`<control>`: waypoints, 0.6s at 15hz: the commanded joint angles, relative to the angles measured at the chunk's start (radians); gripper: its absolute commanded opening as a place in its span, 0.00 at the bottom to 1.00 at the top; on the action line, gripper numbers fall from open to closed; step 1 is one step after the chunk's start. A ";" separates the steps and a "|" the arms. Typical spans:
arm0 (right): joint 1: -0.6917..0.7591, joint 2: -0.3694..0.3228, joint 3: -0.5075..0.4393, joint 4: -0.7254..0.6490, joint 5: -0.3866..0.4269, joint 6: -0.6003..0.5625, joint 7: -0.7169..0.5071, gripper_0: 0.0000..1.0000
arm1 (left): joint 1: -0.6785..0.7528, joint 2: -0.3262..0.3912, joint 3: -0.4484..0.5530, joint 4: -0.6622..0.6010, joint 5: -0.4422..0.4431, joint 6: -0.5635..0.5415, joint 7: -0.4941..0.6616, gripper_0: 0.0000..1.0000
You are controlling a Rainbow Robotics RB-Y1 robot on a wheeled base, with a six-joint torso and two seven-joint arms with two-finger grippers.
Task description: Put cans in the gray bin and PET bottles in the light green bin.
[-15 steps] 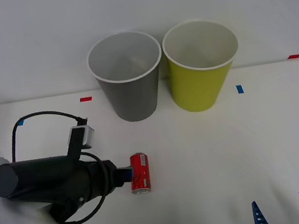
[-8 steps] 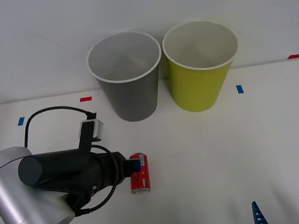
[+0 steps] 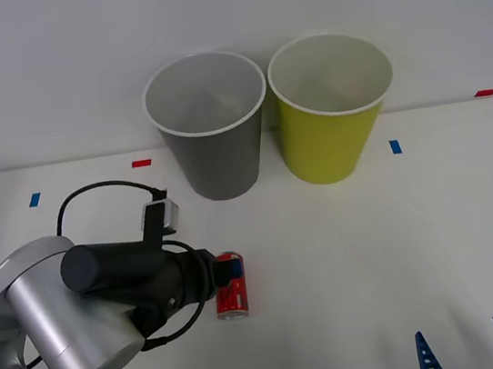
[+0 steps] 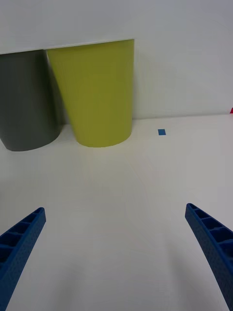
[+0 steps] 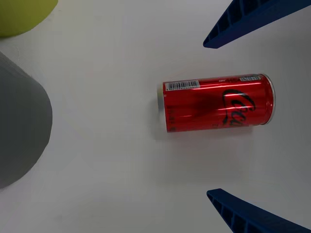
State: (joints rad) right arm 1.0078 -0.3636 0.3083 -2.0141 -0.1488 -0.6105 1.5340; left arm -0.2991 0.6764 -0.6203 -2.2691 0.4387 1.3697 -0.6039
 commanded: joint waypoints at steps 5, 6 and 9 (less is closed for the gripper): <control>0.000 0.000 0.000 0.000 0.000 0.000 0.000 1.00 | -0.012 -0.006 -0.033 0.030 -0.001 -0.026 0.030 1.00; 0.000 0.000 0.000 0.000 0.000 0.000 0.000 1.00 | -0.014 -0.008 -0.035 0.059 0.000 -0.064 0.030 1.00; 0.000 0.000 0.000 0.000 0.000 0.000 0.000 1.00 | -0.060 -0.006 -0.088 0.109 -0.011 -0.107 0.039 1.00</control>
State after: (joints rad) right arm 1.0078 -0.3636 0.3083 -2.0141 -0.1488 -0.6105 1.5340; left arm -0.3397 0.6685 -0.6872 -2.1723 0.4329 1.2662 -0.5708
